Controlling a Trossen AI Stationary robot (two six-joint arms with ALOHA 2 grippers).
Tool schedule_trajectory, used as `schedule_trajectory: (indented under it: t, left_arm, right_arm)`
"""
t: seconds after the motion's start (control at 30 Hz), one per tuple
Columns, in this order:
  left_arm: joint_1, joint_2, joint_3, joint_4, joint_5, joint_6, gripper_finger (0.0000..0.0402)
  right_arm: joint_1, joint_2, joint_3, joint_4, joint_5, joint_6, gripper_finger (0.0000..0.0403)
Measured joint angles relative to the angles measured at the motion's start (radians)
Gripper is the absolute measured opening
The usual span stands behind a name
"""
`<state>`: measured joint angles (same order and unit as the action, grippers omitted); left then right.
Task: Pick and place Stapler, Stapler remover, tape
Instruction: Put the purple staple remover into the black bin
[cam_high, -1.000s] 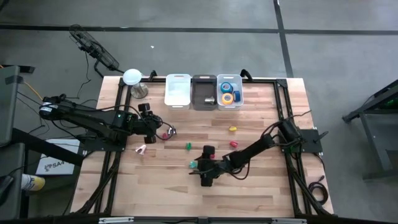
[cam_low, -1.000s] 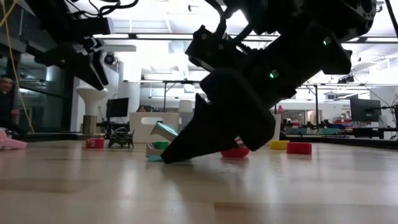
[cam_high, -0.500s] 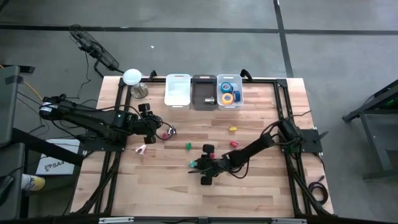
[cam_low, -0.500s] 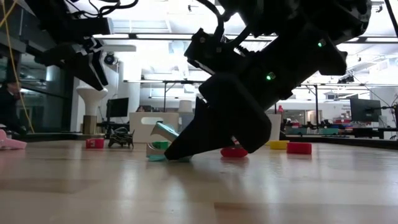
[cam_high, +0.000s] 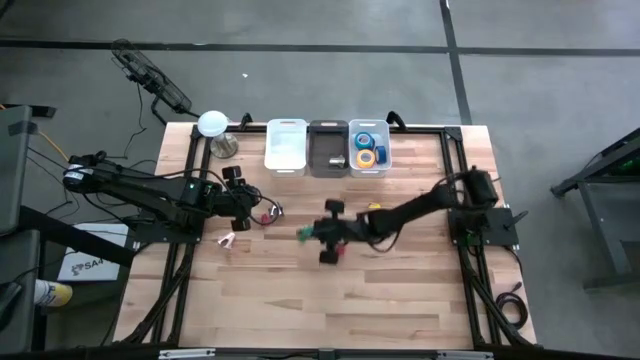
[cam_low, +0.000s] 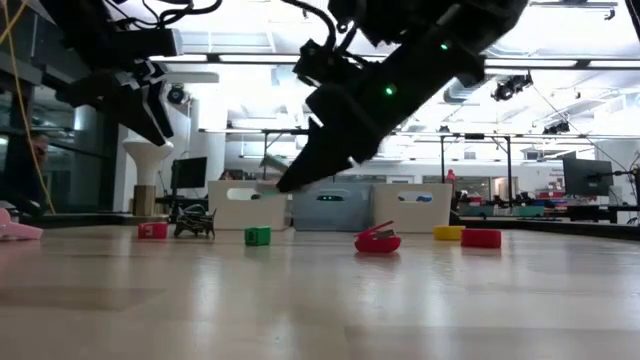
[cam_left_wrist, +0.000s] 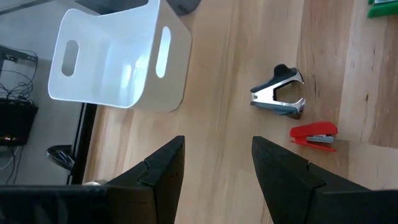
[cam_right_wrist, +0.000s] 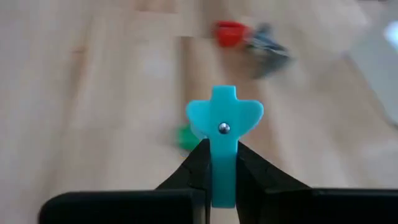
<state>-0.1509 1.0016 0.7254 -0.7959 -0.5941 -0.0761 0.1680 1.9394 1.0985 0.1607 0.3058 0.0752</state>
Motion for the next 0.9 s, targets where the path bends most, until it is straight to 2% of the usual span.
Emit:
schedule_trajectory:
  t: [0.2,0.47,0.67,0.9]
  left_arm:
    - [0.0,0.0,0.0,0.0,-0.027,0.0,0.0183]
    - [0.0,0.0,0.0,-0.001,-0.113,0.023,0.0183]
    - [0.0,0.003,0.0,-0.002,-0.197,0.021,0.0183]
    - [0.0,0.024,0.0,0.003,-0.213,0.019,0.0183]
  right_arm:
    - [-0.144,-0.088,0.0,-0.141,0.02,-0.047,0.0026]
    - [-0.33,-0.177,0.0,-0.205,0.016,-0.117,0.0026]
    - [-0.457,-0.183,0.0,-0.223,-0.08,-0.19,0.0026]
    - [-0.57,-0.174,0.0,-0.199,-0.139,-0.274,0.0026]
